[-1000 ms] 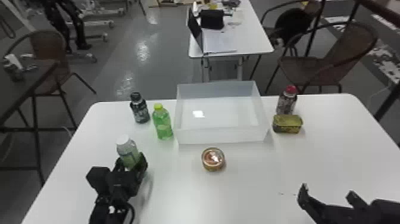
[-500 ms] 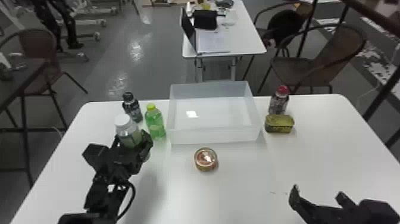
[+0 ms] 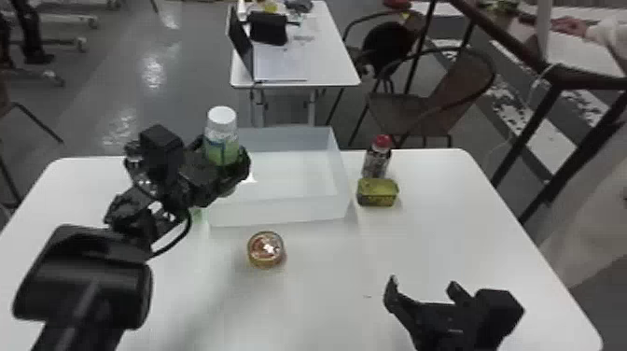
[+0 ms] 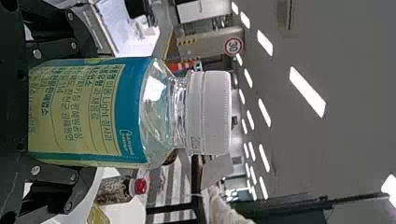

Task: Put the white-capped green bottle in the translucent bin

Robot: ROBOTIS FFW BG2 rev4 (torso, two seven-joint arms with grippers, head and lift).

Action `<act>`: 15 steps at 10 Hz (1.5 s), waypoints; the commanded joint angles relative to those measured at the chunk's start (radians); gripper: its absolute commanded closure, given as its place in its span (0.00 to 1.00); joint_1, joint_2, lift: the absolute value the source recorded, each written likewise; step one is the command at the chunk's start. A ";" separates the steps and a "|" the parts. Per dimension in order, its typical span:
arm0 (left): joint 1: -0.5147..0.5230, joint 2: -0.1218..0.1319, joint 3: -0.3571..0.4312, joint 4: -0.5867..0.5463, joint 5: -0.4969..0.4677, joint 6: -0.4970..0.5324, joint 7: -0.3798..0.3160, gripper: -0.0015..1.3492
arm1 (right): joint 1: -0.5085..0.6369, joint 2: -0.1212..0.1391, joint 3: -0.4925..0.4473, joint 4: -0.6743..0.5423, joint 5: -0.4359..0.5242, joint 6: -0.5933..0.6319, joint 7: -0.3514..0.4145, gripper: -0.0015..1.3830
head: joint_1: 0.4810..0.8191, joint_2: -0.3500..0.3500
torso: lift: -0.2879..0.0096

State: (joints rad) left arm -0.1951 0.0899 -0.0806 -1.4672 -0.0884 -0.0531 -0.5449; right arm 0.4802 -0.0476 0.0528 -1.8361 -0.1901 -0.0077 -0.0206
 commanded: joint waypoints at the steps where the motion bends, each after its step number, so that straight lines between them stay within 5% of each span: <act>1: -0.069 -0.024 0.001 0.064 -0.117 0.032 -0.036 0.61 | -0.026 0.000 0.012 0.023 0.001 0.006 0.004 0.04 | 0.63 0.35 | 0.73; 3: -0.188 -0.056 -0.004 0.254 -0.274 0.041 -0.099 0.61 | -0.040 -0.001 0.013 0.037 0.003 0.006 0.011 0.04 | 0.63 0.34 | 0.73; 7: -0.443 -0.070 -0.044 0.610 -0.607 -0.019 -0.152 0.59 | -0.120 0.000 0.042 0.112 0.005 0.009 0.038 0.04 | 0.63 0.35 | 0.73; 10: -0.468 -0.075 -0.039 0.624 -0.700 -0.022 -0.162 0.10 | -0.114 0.006 0.041 0.113 0.006 0.012 0.041 0.04 | 0.63 0.38 | 0.73; 12: -0.357 -0.072 0.021 0.462 -0.565 -0.013 -0.202 0.08 | -0.083 0.006 0.025 0.075 0.011 0.012 0.041 0.04 | 0.63 0.37 | 0.73; 15: 0.048 -0.093 0.176 0.005 -0.280 0.032 -0.110 0.09 | -0.017 0.005 -0.033 -0.003 0.028 0.012 0.041 0.04 | 0.63 0.39 | 0.73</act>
State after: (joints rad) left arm -0.2315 0.0029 0.0731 -1.3787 -0.4344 -0.0254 -0.6611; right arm 0.4469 -0.0415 0.0349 -1.8202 -0.1652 0.0048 0.0199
